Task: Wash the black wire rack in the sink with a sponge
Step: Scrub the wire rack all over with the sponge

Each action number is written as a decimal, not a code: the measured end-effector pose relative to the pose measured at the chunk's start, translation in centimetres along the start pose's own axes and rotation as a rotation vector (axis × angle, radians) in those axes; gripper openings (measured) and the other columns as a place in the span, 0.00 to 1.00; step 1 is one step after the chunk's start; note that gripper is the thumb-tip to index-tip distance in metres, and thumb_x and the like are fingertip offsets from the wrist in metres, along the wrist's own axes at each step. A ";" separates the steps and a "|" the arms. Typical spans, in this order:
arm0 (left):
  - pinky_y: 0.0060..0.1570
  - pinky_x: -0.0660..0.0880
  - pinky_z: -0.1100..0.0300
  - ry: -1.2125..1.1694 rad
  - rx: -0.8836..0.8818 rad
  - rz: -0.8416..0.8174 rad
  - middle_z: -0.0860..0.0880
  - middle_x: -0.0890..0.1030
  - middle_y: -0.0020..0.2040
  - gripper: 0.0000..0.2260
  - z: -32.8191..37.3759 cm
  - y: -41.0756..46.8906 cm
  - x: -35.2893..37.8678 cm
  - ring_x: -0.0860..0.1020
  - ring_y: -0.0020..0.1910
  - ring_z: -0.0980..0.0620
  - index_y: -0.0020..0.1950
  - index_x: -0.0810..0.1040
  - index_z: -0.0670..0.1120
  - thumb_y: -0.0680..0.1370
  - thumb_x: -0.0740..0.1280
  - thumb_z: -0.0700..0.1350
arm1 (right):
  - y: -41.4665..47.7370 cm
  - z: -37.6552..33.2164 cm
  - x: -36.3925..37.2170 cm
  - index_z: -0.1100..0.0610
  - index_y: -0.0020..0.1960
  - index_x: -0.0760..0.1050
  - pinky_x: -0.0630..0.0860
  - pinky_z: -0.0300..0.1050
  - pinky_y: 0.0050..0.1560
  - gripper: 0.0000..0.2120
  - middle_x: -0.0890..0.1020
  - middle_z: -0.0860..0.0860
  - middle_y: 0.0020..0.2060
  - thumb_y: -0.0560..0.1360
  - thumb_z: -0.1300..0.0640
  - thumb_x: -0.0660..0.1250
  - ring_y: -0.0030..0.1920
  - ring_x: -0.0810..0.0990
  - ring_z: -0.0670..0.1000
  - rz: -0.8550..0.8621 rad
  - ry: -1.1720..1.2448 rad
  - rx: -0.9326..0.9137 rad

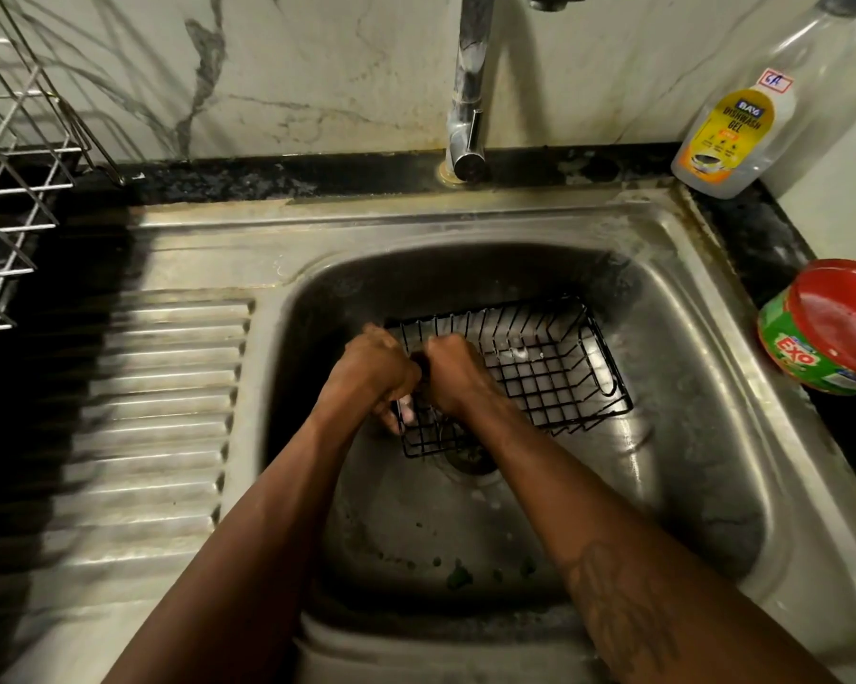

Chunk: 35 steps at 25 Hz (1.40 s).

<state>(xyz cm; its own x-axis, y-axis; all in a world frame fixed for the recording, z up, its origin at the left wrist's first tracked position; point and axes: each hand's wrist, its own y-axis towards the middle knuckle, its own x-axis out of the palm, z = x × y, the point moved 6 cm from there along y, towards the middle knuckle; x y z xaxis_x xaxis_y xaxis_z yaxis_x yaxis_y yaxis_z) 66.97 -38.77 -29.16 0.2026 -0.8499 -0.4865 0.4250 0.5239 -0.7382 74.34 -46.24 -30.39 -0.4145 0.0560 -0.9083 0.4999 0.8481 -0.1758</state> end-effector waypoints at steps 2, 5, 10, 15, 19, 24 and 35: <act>0.39 0.83 0.38 0.017 0.003 -0.004 0.32 0.84 0.41 0.19 0.2 -0.1 -0.1 0.85 0.34 0.35 0.67 0.63 0.30 0.80 0.65 0.35 | 0.1 0.2 -0.7 0.55 0.51 0.81 0.79 0.42 0.40 0.06 0.81 0.51 0.41 0.80 0.61 0.65 0.41 0.80 0.48 0.061 -0.006 0.001; 0.43 0.84 0.42 0.053 -0.050 -0.025 0.37 0.84 0.34 0.16 0.0 -0.4 -0.3 0.85 0.31 0.39 0.68 0.64 0.30 0.83 0.61 0.36 | -1.1 6.0 -3.2 0.58 0.50 0.79 0.79 0.42 0.38 0.05 0.81 0.53 0.40 0.80 0.61 0.65 0.37 0.79 0.48 0.148 -0.139 0.273; 0.34 0.83 0.43 0.064 -0.024 0.007 0.35 0.85 0.46 0.15 -0.1 0.1 -0.6 0.85 0.33 0.37 0.64 0.65 0.33 0.80 0.64 0.35 | -3.0 11.0 -6.2 0.61 0.52 0.79 0.79 0.44 0.37 0.06 0.83 0.59 0.46 0.78 0.67 0.65 0.43 0.83 0.54 0.276 -0.194 0.553; 0.30 0.82 0.48 0.062 -0.040 0.001 0.35 0.85 0.48 0.16 -0.2 0.3 -0.5 0.85 0.33 0.37 0.66 0.67 0.32 0.80 0.64 0.36 | -2.0 9.2 -4.9 0.62 0.51 0.79 0.78 0.45 0.40 0.05 0.82 0.59 0.46 0.79 0.66 0.65 0.45 0.81 0.55 0.140 -0.202 0.515; 0.35 0.83 0.41 0.043 -0.026 0.014 0.35 0.84 0.36 0.17 -0.1 -0.5 -0.6 0.85 0.33 0.36 0.67 0.64 0.31 0.81 0.64 0.33 | -2.1 9.0 -5.8 0.62 0.48 0.79 0.76 0.43 0.36 0.02 0.81 0.57 0.42 0.79 0.64 0.67 0.37 0.76 0.51 0.192 -0.202 0.512; 0.35 0.83 0.42 0.056 0.004 0.066 0.33 0.84 0.44 0.22 0.2 0.5 -0.7 0.85 0.35 0.35 0.68 0.60 0.37 0.78 0.66 0.32 | -0.7 0.9 -1.3 0.55 0.46 0.78 0.81 0.42 0.39 0.04 0.80 0.51 0.40 0.78 0.62 0.67 0.37 0.80 0.47 0.025 0.036 0.149; 0.38 0.83 0.42 0.020 -0.064 -0.034 0.34 0.85 0.37 0.11 -0.6 0.4 -0.5 0.84 0.33 0.35 0.61 0.72 0.27 0.81 0.62 0.33 | -3.1 10.3 -6.4 0.61 0.52 0.79 0.79 0.45 0.40 0.05 0.82 0.59 0.45 0.78 0.66 0.66 0.46 0.82 0.57 0.205 -0.269 0.539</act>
<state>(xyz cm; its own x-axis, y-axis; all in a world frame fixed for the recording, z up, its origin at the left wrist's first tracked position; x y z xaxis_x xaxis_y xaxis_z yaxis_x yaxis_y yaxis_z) 66.55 -38.10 -29.48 0.1715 -0.8661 -0.4695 0.3736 0.4981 -0.7825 83.32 -54.66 -27.97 -0.0991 -0.0043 -0.9951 0.8903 0.4462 -0.0906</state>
